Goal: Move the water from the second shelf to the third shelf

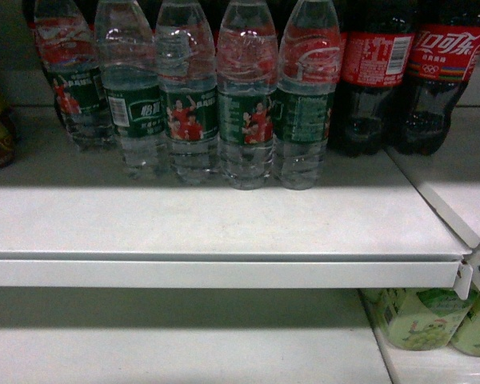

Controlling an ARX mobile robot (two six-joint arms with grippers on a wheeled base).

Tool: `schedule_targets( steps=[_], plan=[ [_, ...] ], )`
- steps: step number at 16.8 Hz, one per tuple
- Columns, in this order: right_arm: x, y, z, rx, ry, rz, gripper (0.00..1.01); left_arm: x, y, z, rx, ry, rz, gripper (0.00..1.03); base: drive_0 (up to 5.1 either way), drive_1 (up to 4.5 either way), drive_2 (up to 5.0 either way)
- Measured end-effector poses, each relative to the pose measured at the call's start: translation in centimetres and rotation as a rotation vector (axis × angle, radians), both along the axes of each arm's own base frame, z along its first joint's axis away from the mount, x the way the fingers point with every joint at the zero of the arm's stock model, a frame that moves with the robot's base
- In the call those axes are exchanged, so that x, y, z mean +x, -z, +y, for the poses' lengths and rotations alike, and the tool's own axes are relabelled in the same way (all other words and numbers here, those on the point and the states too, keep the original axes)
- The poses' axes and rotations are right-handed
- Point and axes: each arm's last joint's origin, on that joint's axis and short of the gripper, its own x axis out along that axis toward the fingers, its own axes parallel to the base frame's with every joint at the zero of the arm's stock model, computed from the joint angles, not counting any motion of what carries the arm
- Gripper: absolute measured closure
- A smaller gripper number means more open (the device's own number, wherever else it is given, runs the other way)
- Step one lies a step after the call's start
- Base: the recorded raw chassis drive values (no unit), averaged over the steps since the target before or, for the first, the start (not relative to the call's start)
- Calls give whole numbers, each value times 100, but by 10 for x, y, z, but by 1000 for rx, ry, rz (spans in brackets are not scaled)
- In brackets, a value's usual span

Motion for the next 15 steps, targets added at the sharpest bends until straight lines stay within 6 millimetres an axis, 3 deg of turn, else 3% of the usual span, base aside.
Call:
schedule_targets(
  steps=[15],
  plan=[
    [0, -2, 0, 4, 3, -11, 59, 0, 0, 0, 0, 2, -3, 5, 0, 0, 0]
  ],
)
